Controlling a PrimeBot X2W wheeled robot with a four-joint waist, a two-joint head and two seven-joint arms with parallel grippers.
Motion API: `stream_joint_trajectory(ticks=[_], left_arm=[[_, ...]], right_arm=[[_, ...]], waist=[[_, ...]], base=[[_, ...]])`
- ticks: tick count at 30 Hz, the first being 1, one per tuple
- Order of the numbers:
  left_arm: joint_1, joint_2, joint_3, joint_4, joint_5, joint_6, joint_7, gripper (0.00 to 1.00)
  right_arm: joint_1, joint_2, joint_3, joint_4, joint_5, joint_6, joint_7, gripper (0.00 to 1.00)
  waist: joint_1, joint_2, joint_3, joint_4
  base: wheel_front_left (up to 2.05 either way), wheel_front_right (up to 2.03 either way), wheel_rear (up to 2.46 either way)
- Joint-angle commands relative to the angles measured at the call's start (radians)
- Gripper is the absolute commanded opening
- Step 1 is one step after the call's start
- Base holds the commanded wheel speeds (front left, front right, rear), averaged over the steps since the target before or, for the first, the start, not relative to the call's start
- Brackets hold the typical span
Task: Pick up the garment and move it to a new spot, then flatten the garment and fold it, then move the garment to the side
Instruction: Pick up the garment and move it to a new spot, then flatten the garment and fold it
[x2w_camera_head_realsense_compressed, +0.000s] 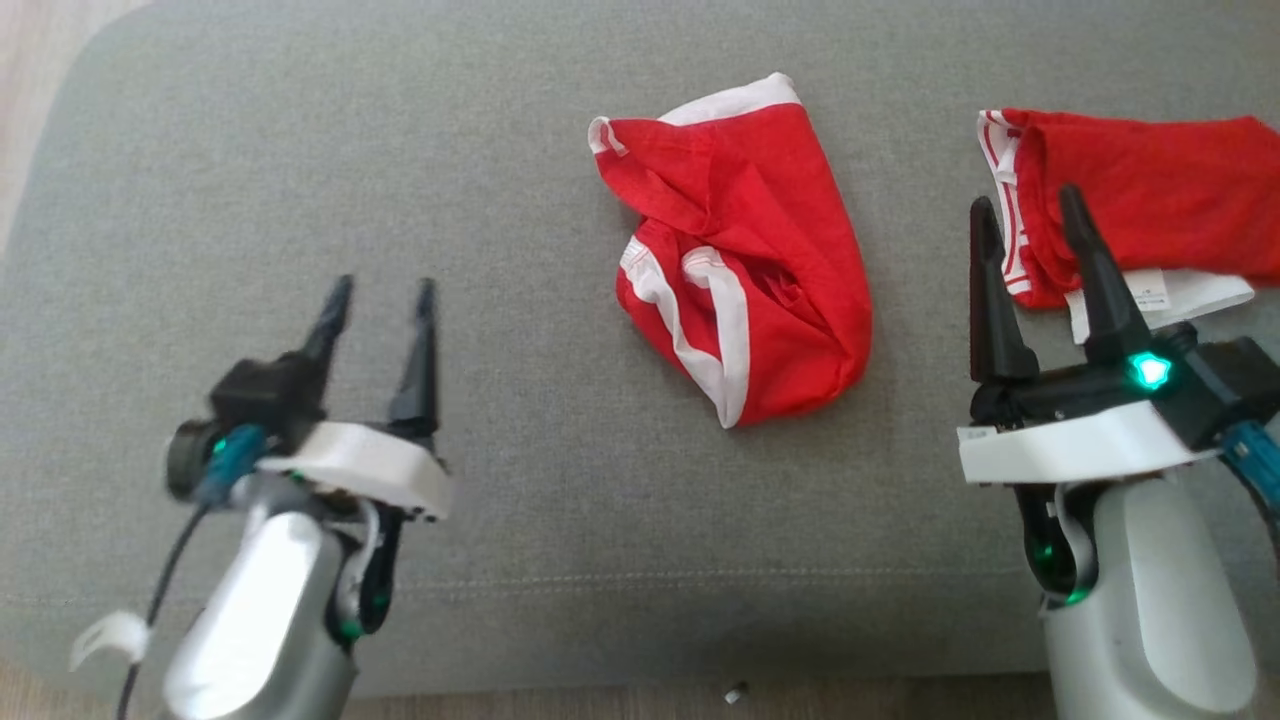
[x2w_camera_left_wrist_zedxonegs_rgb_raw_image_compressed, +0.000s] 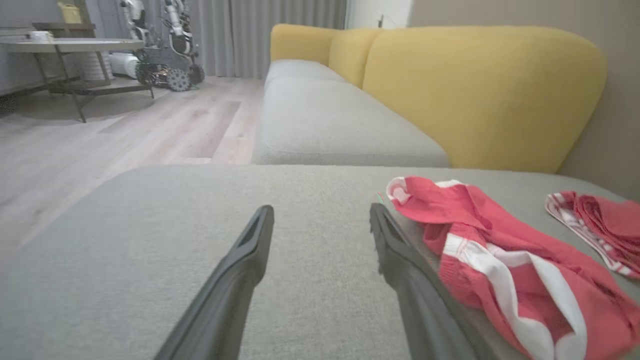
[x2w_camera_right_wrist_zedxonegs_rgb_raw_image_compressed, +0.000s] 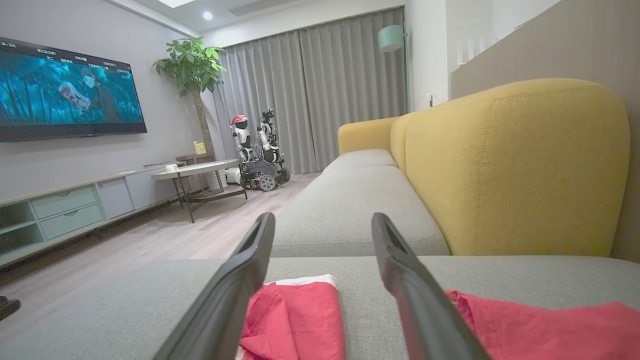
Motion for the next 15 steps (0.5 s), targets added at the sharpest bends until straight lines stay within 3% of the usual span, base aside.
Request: stream_joint_trajectory(ticks=[1,7,15], left_arm=[[-0.007,0.019,0.068,-0.054,-0.002,0.011,-0.011,1.0],[0.075,-0.025,0.179,-0.155,0.029,0.007,-0.012,1.0],[0.144,-0.114,0.277,-0.203,0.108,-0.069,-0.012,1.0]], right_arm=[[0.001,0.011,0.022,-0.04,-0.009,0.006,0.006,1.0],[0.014,0.011,0.018,-0.036,-0.01,0.006,0.008,1.0],[0.019,0.011,0.02,-0.026,-0.023,0.006,0.019,1.0]], waist=[[0.0,-0.0001,-0.003,0.001],[0.0,-0.0001,-0.016,0.0],[0.0,-0.0001,-0.011,0.005]], base=[[0.0,0.0,0.0],[0.0,0.0,0.0],[0.0,0.0,0.0]])
